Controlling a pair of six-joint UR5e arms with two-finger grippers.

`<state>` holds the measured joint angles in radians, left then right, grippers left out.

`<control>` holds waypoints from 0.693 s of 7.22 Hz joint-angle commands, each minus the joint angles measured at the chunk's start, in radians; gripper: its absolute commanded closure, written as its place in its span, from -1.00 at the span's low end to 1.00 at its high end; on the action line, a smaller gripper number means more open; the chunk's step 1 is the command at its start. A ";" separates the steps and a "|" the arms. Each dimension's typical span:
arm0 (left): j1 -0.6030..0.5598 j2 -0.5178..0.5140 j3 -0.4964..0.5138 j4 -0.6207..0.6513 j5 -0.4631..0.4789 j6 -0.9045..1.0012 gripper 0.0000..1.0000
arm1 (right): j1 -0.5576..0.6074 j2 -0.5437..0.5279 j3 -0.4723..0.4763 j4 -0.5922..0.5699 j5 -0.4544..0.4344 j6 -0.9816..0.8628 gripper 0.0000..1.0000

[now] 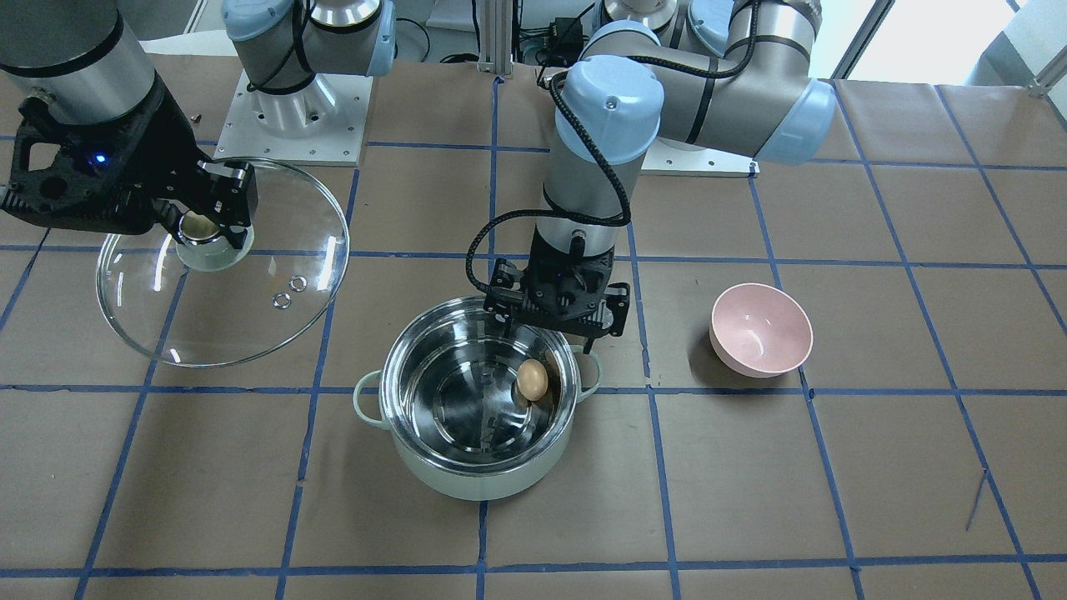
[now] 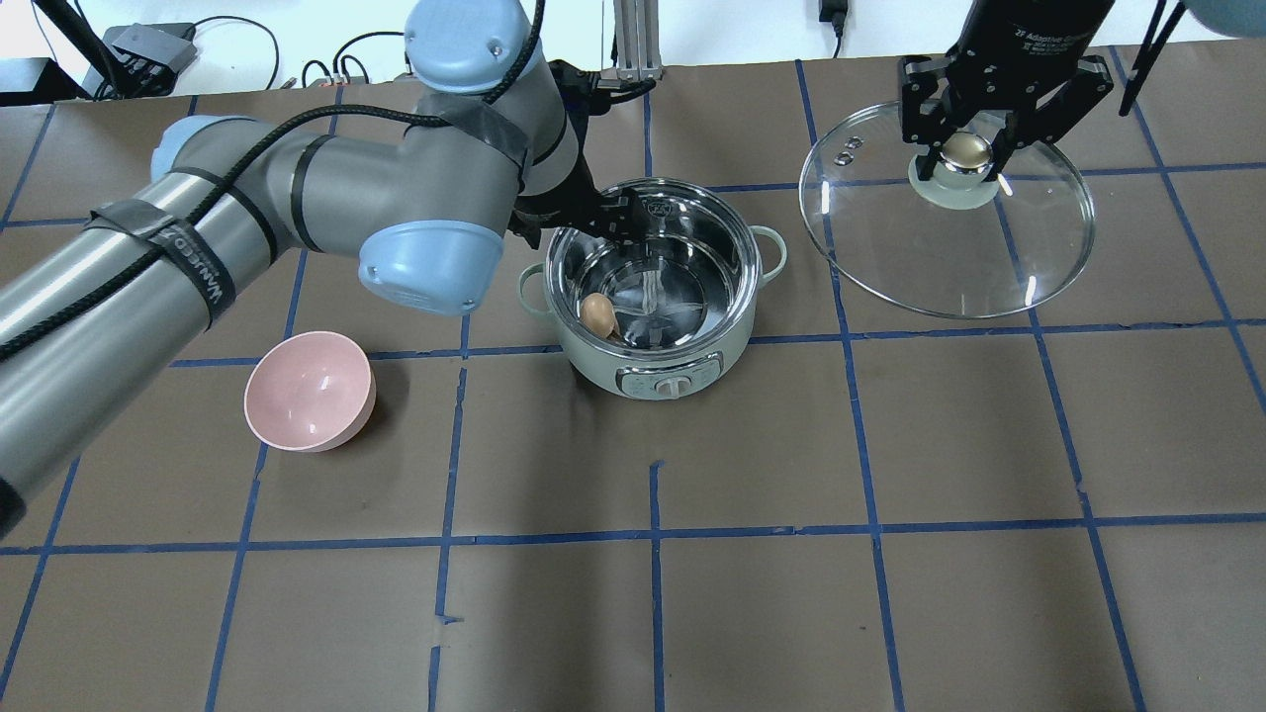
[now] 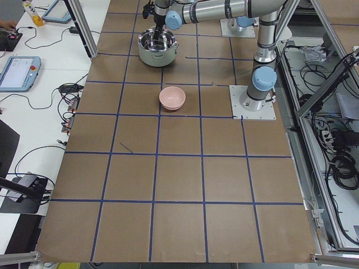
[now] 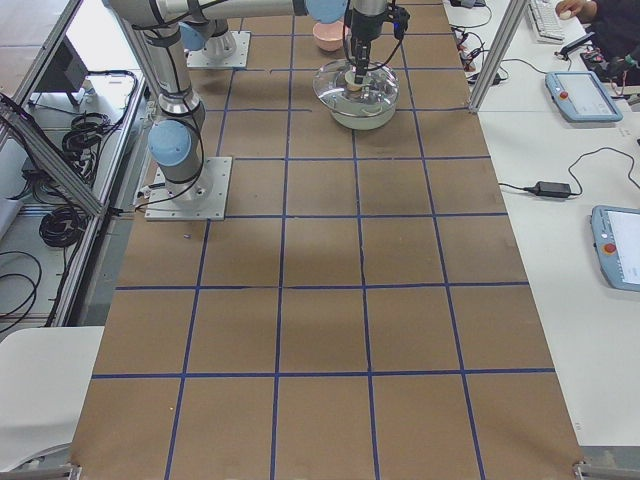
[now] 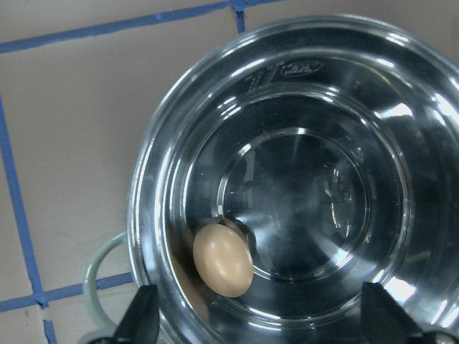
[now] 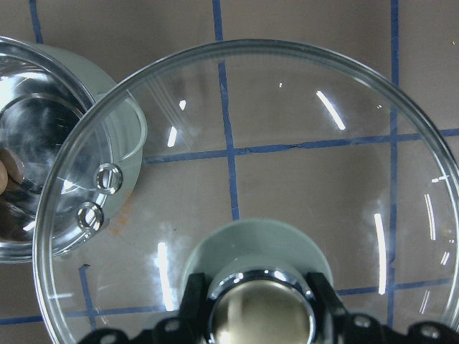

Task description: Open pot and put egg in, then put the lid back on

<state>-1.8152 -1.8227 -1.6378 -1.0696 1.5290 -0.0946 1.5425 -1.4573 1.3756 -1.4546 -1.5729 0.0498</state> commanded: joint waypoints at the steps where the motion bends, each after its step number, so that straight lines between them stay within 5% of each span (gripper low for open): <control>1: 0.138 0.113 0.001 -0.166 0.002 0.030 -1.00 | 0.007 0.006 -0.006 0.000 0.001 0.007 0.77; 3: 0.258 0.186 0.003 -0.271 0.020 0.111 -1.00 | 0.034 0.027 -0.012 -0.003 0.017 0.033 0.82; 5: 0.269 0.229 0.003 -0.373 0.114 0.113 -1.00 | 0.195 0.113 -0.055 -0.077 0.030 0.144 0.83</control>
<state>-1.5605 -1.6220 -1.6359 -1.3746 1.5936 0.0134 1.6450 -1.3953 1.3475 -1.4893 -1.5490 0.1310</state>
